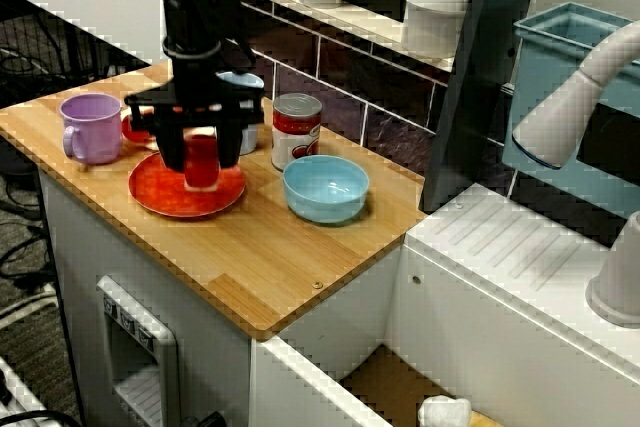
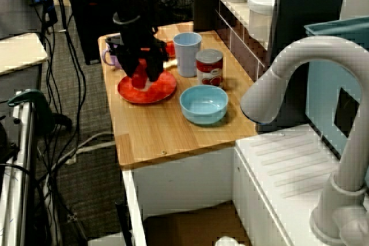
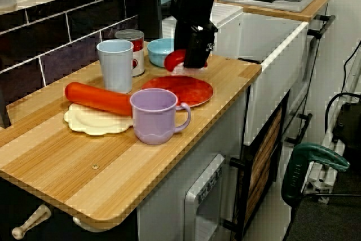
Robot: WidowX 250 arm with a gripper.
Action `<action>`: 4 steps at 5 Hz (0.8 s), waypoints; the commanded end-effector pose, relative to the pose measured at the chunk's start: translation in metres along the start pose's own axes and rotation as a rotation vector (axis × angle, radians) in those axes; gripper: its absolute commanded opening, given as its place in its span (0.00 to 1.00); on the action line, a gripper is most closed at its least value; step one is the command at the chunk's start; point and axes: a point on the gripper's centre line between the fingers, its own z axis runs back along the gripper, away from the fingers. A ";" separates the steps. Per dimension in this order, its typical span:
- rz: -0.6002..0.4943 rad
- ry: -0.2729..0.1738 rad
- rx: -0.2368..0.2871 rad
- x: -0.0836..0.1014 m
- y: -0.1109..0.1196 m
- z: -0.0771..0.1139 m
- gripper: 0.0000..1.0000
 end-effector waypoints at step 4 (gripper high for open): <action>-0.272 -0.091 -0.226 -0.019 -0.053 0.058 0.00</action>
